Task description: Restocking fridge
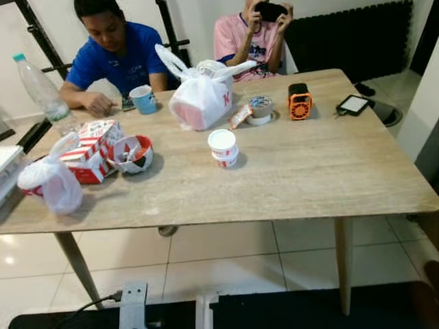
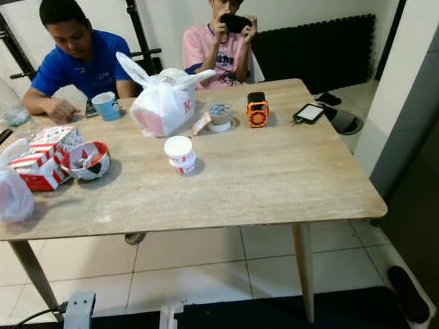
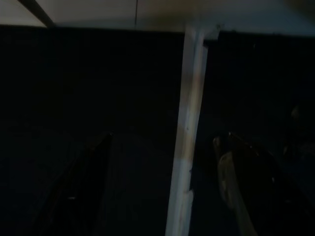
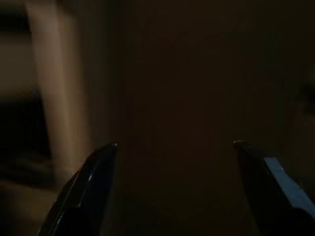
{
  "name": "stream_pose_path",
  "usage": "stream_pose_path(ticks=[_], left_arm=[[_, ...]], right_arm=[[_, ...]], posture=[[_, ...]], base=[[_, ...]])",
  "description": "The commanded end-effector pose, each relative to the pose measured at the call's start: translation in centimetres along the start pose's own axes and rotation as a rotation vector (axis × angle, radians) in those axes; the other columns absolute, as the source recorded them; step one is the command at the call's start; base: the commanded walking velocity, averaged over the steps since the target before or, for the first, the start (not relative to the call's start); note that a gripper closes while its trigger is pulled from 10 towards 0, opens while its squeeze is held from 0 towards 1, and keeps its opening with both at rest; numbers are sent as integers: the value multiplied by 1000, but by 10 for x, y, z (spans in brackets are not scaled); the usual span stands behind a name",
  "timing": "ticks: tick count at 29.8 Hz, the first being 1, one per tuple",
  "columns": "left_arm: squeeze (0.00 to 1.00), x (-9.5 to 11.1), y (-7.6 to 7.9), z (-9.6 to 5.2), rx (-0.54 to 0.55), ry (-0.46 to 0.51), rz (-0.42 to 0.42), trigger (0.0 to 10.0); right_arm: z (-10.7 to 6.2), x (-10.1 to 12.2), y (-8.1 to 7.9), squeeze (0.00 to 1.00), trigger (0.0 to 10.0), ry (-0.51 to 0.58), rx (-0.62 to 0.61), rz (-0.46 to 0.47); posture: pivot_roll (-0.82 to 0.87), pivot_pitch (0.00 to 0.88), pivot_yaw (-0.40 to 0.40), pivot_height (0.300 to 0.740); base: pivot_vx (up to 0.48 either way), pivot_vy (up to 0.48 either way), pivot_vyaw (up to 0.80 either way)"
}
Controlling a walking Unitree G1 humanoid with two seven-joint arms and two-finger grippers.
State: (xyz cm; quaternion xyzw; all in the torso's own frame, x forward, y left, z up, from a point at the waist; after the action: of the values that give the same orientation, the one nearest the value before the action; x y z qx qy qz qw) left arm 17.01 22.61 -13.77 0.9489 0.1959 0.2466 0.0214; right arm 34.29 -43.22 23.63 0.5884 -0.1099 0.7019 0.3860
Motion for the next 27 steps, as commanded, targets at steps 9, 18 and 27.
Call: stream_pose_path(ticks=[9, 18, 27], left_arm=[[0, -10, 4, 0, -4, -10, -17, 10000], [0, -21, 1, -2, 5, -24, -34, 10000], [0, -26, -7, -4, 31, -27, -56, 10000]], right_arm=[[-41, 60, -176, 0, 10000, 186, 617, 132], [-101, 72, -261, 0, 10000, 196, 952, 164], [-126, 95, -293, 0, 10000, 252, 1082, 147]], posture=[[-134, 0, 60, 740], [-102, 0, 43, 740], [-62, 0, 27, 740]], base=[[0, 0, 0], [0, 0, 427], [0, 0, 769]])
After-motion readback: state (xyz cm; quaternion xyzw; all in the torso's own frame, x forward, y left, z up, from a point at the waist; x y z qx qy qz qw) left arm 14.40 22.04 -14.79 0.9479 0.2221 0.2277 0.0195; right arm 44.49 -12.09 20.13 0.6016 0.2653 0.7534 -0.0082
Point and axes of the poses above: a point about 5 cm out from each wrist's last joint towards the gripper, its own z axis pointing out of the wrist towards the gripper, its own x axis along the axis of the wrist's last joint, y = z × x, the point moved 5 cm from there along z, pointing out of the wrist towards the gripper, and after that the axes turned 15 degrees about -z, right-handed, at the moved point
